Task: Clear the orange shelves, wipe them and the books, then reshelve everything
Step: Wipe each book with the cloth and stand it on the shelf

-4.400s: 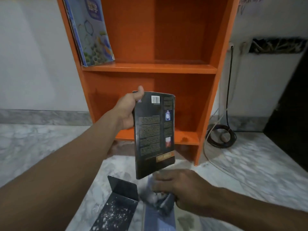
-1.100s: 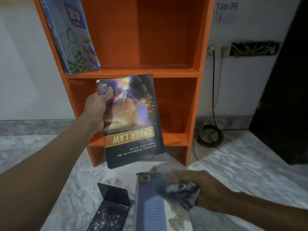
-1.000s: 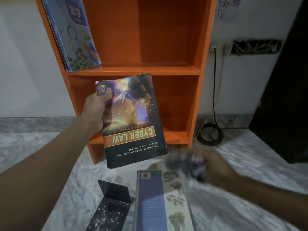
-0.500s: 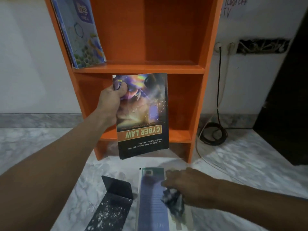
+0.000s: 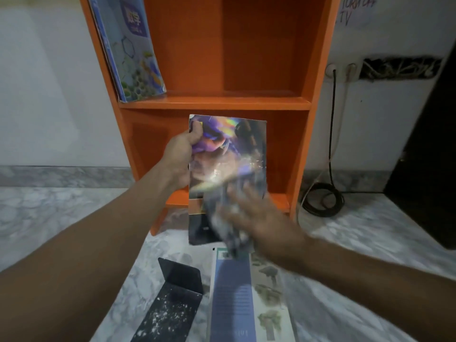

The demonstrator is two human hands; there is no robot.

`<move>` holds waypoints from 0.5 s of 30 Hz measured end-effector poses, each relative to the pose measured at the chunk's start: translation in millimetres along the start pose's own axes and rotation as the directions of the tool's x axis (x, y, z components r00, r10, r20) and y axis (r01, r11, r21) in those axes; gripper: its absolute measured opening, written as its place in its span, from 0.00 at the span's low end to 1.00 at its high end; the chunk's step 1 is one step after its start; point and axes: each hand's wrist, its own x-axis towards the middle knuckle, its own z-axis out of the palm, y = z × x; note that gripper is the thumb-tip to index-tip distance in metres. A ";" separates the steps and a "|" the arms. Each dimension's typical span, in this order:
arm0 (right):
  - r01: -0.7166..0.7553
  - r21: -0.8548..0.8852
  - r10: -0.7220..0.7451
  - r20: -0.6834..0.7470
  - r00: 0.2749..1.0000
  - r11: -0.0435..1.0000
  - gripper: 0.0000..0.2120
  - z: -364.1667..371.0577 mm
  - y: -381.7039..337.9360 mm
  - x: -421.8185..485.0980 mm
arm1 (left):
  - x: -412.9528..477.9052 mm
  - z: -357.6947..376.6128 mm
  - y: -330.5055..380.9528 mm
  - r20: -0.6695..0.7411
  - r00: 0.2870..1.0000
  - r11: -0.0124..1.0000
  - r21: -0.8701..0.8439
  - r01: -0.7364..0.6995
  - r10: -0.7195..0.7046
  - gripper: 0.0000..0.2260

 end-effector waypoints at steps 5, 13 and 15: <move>-0.035 0.121 0.009 0.211 0.977 0.992 0.30 -19.4 2.8 -11.5 | 2.6 -6.0 0.2 -0.014 1.000 0.998 -0.056 -0.025 0.024 0.14; -0.246 0.171 0.288 -0.294 0.912 0.954 0.38 -70.7 24.1 88.6 | -1.2 8.1 -1.3 0.091 0.992 0.994 -0.044 0.095 -0.091 0.26; -0.122 0.107 0.144 -0.229 0.963 0.987 0.39 -22.9 4.8 54.1 | -0.8 5.4 2.3 0.102 0.993 0.995 -0.077 0.068 -0.060 0.25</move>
